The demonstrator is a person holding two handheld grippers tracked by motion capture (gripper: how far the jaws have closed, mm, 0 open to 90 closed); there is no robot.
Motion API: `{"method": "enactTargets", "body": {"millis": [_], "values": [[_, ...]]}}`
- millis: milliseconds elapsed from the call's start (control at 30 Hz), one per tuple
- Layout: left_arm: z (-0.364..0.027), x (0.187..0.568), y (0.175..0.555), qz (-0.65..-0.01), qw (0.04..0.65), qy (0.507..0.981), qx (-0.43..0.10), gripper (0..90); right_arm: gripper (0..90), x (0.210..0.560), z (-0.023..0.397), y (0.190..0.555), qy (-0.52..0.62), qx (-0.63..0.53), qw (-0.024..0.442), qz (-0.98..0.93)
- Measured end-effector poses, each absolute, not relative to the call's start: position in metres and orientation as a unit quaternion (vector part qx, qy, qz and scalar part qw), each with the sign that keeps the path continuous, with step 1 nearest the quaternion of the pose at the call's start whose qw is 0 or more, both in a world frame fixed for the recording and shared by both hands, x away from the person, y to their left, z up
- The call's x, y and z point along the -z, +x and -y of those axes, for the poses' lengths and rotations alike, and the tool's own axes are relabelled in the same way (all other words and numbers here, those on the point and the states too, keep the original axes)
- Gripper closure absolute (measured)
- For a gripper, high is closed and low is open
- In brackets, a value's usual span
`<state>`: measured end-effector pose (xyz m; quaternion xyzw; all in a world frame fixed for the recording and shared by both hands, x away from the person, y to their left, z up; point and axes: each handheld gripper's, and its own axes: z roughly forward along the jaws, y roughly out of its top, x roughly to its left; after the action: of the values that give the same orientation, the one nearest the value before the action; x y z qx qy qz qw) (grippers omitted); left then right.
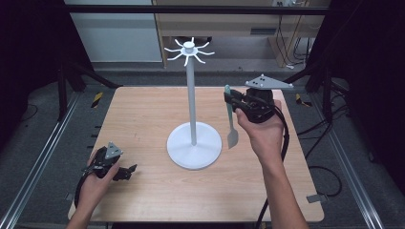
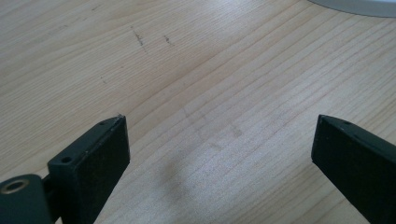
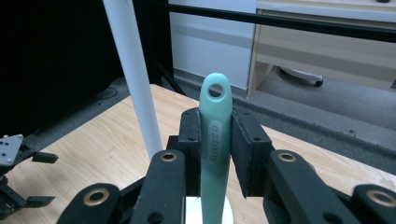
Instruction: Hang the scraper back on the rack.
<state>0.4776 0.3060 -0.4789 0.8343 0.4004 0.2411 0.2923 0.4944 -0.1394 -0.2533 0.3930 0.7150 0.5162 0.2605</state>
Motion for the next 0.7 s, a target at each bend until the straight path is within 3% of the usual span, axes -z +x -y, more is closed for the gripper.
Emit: {"method": "enactTargets", "body": {"millis": [700], "values": [[-0.305, 0.479, 0.478, -0.399, 0.291, 0.835, -0.241, 4.0, 74.9, 0.236, 0.137, 0.492, 0.379, -0.534, 0.262, -0.709]]}}
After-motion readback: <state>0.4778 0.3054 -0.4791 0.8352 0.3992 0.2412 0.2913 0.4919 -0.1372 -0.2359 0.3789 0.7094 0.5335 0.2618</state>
